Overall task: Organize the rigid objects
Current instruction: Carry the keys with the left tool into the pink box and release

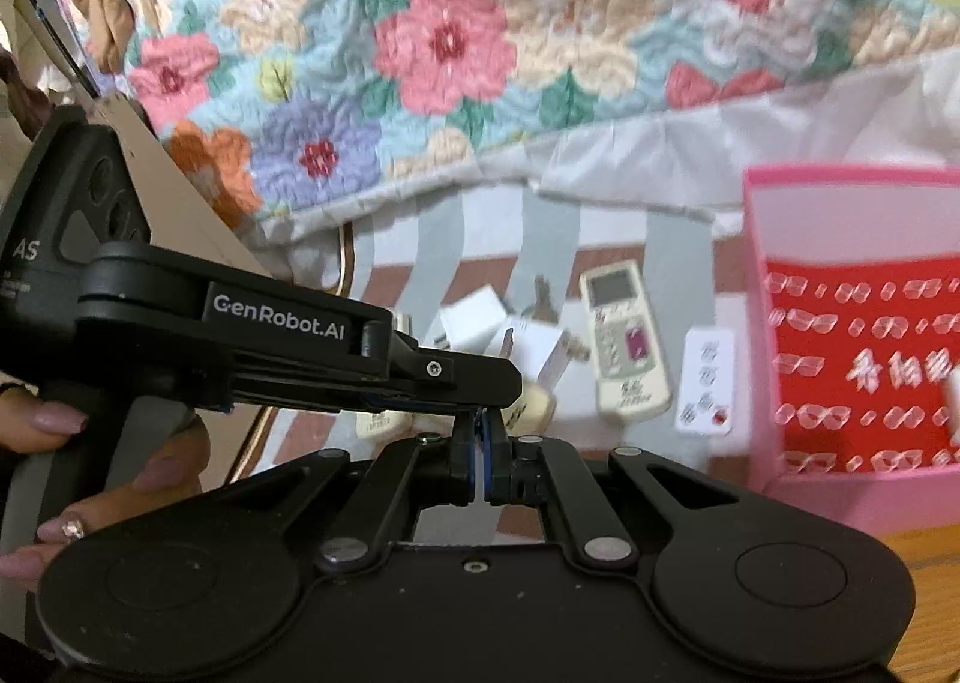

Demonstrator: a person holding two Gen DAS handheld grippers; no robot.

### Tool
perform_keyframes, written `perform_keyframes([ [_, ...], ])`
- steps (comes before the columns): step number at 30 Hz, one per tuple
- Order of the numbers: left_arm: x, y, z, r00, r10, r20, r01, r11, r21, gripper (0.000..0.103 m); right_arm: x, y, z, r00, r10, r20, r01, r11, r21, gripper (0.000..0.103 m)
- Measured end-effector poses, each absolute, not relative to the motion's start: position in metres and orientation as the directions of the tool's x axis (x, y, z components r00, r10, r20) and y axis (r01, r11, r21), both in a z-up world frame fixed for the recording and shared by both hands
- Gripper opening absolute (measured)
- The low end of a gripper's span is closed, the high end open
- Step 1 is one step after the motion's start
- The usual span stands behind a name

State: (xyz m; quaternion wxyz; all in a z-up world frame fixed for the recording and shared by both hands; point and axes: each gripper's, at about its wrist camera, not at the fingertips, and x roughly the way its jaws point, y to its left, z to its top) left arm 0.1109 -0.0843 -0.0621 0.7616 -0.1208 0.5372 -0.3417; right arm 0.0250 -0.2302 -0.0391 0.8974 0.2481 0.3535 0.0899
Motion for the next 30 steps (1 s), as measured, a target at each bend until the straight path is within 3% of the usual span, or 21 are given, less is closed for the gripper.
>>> perform_keyframes([
  [8,0.104,-0.131,0.001,0.226,-0.719,-0.657,0.521,0.66,-0.542,0.011,0.007,-0.266,0.014,0.812,0.224,-0.539,0.029,0.907,0.42,0.005],
  [14,0.104,-0.176,0.014,0.197,-0.736,-0.648,0.558,0.628,-0.543,0.011,-0.002,-0.297,0.024,0.824,0.139,-0.549,0.105,0.915,0.39,0.005],
  [30,0.12,-0.284,-0.087,-0.06,-0.667,-0.743,0.578,0.583,-0.57,0.011,-0.003,-0.364,-0.07,0.671,0.109,-0.733,0.269,0.886,0.377,0.005],
])
